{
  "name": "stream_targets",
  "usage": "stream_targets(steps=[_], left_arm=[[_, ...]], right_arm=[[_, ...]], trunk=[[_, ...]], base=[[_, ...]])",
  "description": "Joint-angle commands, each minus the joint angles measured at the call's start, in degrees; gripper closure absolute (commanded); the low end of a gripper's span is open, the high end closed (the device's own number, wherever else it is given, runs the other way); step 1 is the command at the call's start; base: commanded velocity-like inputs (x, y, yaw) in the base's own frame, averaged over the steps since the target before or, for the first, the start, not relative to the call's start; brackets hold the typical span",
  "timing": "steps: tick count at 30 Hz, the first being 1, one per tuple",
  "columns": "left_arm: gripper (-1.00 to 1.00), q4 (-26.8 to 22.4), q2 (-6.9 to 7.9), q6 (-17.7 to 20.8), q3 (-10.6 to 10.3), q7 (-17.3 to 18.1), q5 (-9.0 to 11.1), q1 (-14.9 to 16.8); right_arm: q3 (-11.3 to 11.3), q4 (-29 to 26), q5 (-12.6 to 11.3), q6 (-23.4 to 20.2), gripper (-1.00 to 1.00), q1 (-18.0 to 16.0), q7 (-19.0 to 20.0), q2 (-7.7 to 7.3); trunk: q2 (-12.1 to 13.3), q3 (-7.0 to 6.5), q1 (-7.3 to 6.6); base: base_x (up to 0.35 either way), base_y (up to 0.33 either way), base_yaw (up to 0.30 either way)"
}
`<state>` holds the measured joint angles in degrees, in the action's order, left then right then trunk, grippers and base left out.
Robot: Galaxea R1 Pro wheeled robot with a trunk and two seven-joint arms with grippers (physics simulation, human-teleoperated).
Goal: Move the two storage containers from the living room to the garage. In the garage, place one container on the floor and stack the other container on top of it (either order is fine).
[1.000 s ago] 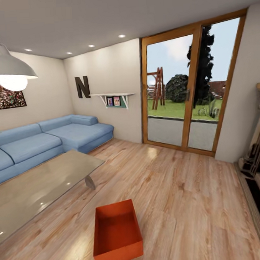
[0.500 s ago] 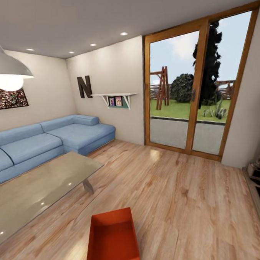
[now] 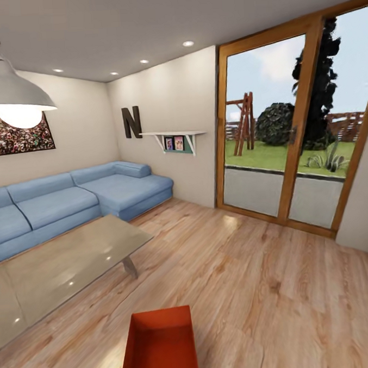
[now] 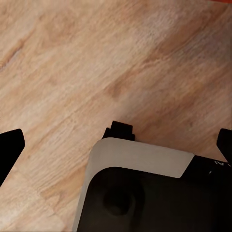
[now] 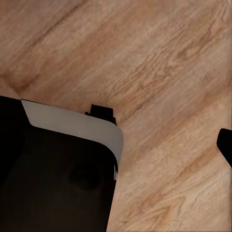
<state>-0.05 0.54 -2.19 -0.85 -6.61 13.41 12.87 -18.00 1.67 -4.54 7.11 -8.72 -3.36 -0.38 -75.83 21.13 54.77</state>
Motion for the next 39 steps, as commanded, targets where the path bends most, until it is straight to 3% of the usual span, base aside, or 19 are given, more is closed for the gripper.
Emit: stream_targets(steps=[1,20,34,39], left_arm=[[-1.00,0.05,-0.01,-0.19,-0.12,-0.07,0.38,0.05],[-1.00,0.05,-0.01,-0.22,-0.12,-0.07,0.38,0.05],[-1.00,0.05,-0.01,-0.26,-0.12,-0.07,0.38,0.05],[-1.00,0.05,-0.02,-0.19,-0.12,-0.07,0.30,0.05]], right_arm=[[-0.47,0.18,-0.50,0.36,-1.00,-0.07,-0.07,0.02],[-0.46,0.15,-0.56,0.45,-1.00,-0.07,-0.07,0.03],[-0.54,0.14,-0.48,0.35,-1.00,-0.07,0.00,-0.02],[-0.54,0.17,-0.53,0.43,-1.00,-0.07,-0.05,-0.13]], trunk=[[-0.04,0.06,0.01],[-0.04,0.06,0.01],[-0.04,0.06,0.01],[-0.04,0.06,0.01]], base=[[0.055,-0.005,0.268],[0.007,-0.001,0.267],[0.000,0.000,0.030],[0.227,0.146,0.000]])
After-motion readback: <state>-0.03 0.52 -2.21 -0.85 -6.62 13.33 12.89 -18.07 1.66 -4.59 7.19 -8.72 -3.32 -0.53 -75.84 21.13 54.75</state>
